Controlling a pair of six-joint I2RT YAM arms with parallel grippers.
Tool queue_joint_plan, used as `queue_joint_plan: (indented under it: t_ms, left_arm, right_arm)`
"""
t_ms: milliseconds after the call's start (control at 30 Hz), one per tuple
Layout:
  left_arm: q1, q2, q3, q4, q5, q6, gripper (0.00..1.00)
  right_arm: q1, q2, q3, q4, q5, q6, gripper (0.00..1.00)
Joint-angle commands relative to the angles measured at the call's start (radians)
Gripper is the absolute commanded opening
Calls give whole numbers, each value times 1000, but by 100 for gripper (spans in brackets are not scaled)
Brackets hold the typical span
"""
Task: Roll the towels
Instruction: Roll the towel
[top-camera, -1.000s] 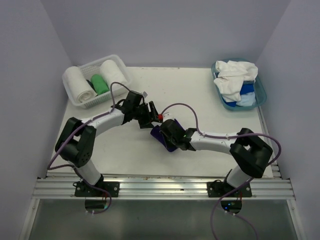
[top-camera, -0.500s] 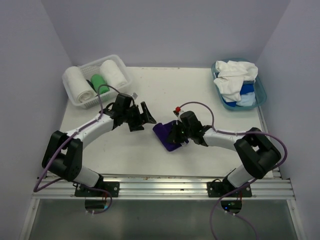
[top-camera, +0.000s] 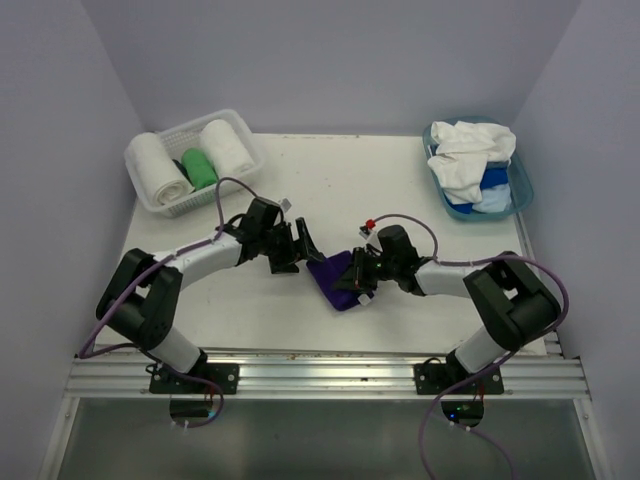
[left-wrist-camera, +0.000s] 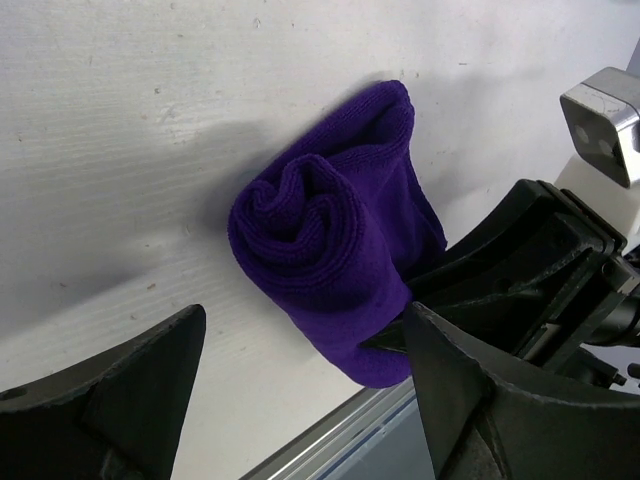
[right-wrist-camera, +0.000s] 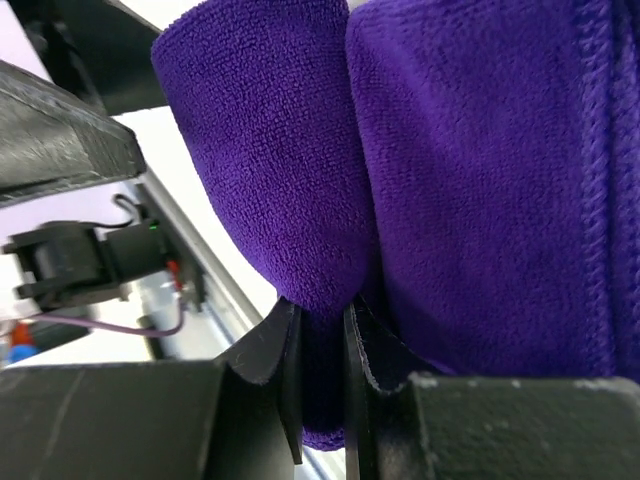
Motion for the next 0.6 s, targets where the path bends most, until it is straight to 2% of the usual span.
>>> queue_joint_plan:
  t_ms: [0, 233, 333, 467, 533, 567]
  left_arm:
    - [-8, 5, -18, 70, 10, -16, 83]
    - [-26, 97, 3, 137, 7, -51, 74]
    - [-37, 134, 0, 171, 19, -68, 67]
    - [-42, 166, 3, 185, 24, -82, 48]
    - [-43, 177, 9, 170, 24, -82, 37]
    - [-43, 178, 9, 165, 22, -81, 35]
  right_arm:
    - [-19, 34, -16, 90, -104, 97, 0]
    - [-39, 81, -17, 153, -144, 160, 0]
    - [-44, 92, -14, 150, -140, 172, 0]
    - [-44, 94, -8, 89, -118, 156, 0]
    - [-45, 69, 7, 40, -94, 111, 16]
    - [-44, 49, 18, -47, -77, 61, 25]
